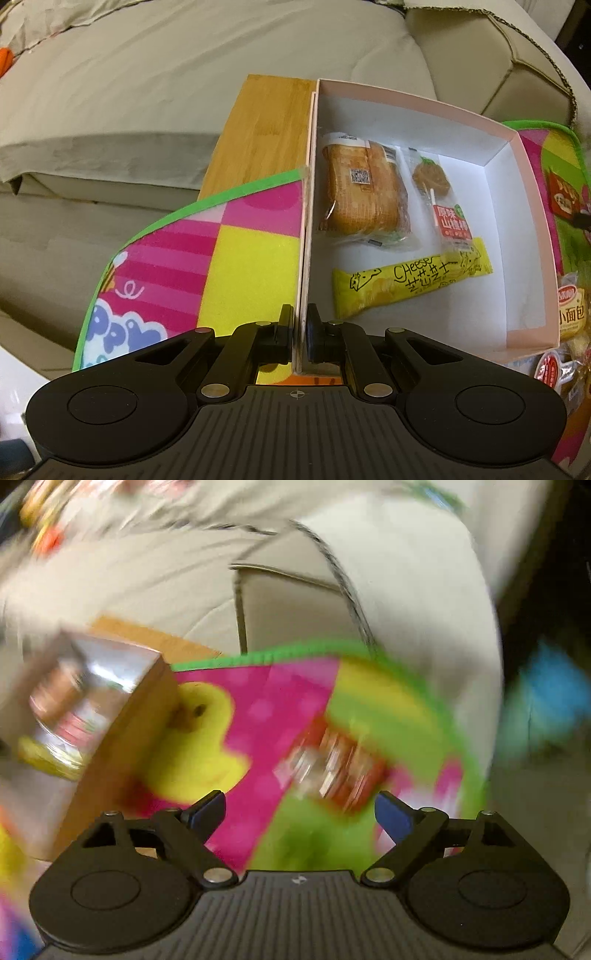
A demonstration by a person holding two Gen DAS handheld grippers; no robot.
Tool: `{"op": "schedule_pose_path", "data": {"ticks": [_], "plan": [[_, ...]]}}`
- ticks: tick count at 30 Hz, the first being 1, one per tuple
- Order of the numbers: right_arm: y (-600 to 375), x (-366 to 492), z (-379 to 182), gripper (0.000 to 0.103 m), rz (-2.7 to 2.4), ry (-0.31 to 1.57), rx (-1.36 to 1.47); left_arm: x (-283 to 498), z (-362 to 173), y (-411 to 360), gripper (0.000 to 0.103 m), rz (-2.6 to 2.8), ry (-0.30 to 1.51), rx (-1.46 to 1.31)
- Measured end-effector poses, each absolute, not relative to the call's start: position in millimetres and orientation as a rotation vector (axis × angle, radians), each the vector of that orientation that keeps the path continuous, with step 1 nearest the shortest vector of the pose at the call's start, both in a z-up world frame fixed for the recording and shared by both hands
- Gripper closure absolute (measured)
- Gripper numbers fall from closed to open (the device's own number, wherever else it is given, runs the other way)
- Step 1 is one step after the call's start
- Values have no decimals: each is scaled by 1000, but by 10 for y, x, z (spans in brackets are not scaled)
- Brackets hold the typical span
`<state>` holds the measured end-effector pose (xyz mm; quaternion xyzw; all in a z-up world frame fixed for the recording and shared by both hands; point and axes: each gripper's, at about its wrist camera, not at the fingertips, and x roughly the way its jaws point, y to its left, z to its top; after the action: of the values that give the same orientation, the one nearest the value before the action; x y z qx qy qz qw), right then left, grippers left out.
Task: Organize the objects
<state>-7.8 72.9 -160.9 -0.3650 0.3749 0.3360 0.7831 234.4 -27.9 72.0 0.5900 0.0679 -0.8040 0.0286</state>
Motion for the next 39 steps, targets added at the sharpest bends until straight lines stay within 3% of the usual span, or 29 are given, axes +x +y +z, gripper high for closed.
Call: {"op": "schedule_pose_path", "data": {"ticks": [4,6,11,12,13,15,19,21,30,32,33,34,39], "plan": [[1037,300,-2011,14,776,783,-1124,2331,712,-286,94,-2521,167,1842],[997,434,-2025,14,788,864,-1068,2335,725,-303,94,-2535,178,1841],[725,660,-1908,39,615,1032,-571,2349,722,-328,94,-2570,175,1851],[677,604,-1890,45,598,1034,-532,2349,712,-325,94,-2574,165,1858],[625,521,-1862,61,574,1035,-494,2346,699,-325,94,-2575,157,1868],[548,349,-1797,64,531,1063,-433,2341,680,-325,94,-2572,145,1890],[462,-146,-1523,91,436,1086,-339,2342,684,-297,94,-2601,68,1932],[452,-393,-1344,97,392,1106,-269,2353,690,-297,93,-2616,45,1957],[859,-1654,-622,94,297,1125,-107,2378,721,-351,91,-2634,61,2037],[998,-1772,-577,77,259,1115,-164,2375,715,-377,90,-2636,102,2034],[1044,-1793,-574,60,251,1108,-208,2380,716,-387,90,-2637,119,2031],[1076,-1801,-579,52,214,1100,-237,2386,718,-394,90,-2648,117,2035],[936,-1645,-621,51,136,1103,-237,2408,722,-407,90,-2662,121,2016]]}}
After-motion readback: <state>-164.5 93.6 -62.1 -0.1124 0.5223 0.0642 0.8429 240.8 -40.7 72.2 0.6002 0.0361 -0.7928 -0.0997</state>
